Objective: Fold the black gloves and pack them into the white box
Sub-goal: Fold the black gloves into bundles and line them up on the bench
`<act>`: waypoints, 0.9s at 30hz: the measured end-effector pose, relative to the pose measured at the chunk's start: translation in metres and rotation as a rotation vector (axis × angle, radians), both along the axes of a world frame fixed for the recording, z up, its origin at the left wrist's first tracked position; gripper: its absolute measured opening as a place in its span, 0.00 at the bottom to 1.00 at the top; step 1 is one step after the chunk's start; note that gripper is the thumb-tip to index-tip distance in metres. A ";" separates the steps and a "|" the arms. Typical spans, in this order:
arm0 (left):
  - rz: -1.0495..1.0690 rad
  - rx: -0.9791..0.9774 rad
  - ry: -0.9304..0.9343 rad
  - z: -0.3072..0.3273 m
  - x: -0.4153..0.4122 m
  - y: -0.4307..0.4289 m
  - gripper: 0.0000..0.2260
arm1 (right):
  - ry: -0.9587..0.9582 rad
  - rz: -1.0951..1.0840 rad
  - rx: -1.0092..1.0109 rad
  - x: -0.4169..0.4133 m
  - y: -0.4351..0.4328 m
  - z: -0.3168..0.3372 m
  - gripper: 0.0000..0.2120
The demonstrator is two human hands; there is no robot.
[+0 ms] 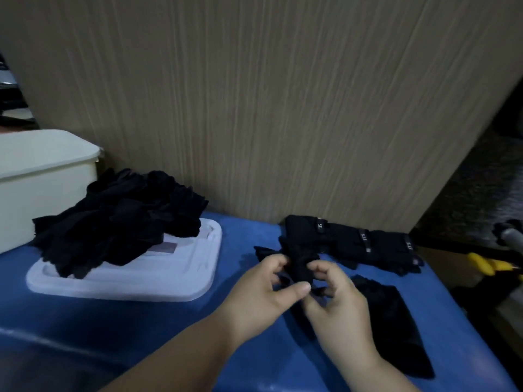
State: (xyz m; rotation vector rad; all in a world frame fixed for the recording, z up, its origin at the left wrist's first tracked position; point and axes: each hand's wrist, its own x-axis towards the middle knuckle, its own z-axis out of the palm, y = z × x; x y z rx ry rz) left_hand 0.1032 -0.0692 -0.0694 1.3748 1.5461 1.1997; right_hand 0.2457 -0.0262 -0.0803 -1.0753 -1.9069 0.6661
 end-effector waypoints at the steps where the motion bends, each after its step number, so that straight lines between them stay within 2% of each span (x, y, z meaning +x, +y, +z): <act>1: 0.001 -0.004 -0.036 -0.001 0.000 0.002 0.17 | -0.041 0.046 0.040 0.002 0.001 -0.002 0.26; 2: 0.013 -0.007 -0.069 -0.002 0.000 0.004 0.16 | -0.074 0.096 0.082 0.003 0.002 -0.004 0.27; 5: 0.101 -0.004 -0.109 -0.003 -0.004 0.011 0.07 | -0.076 0.182 0.163 0.007 0.005 -0.005 0.27; 10: 0.132 0.063 -0.314 0.000 -0.006 0.022 0.09 | 0.168 0.071 0.163 0.017 0.019 0.004 0.18; 13: 0.023 0.147 -0.355 -0.002 -0.004 0.026 0.08 | 0.179 0.099 -0.033 0.025 0.028 0.011 0.19; 15: -0.004 0.151 -0.353 -0.003 -0.001 0.029 0.09 | 0.252 0.181 -0.184 0.028 0.030 0.013 0.19; 18: 0.001 0.138 -0.335 -0.001 0.007 0.032 0.10 | 0.318 0.245 -0.281 0.030 0.030 0.015 0.22; 23: -0.019 0.120 -0.350 0.001 0.015 0.033 0.12 | 0.204 0.125 -0.151 0.031 0.036 0.015 0.20; 27: -0.133 0.065 -0.323 0.004 0.011 0.028 0.16 | 0.191 0.063 -0.092 0.034 0.037 0.016 0.16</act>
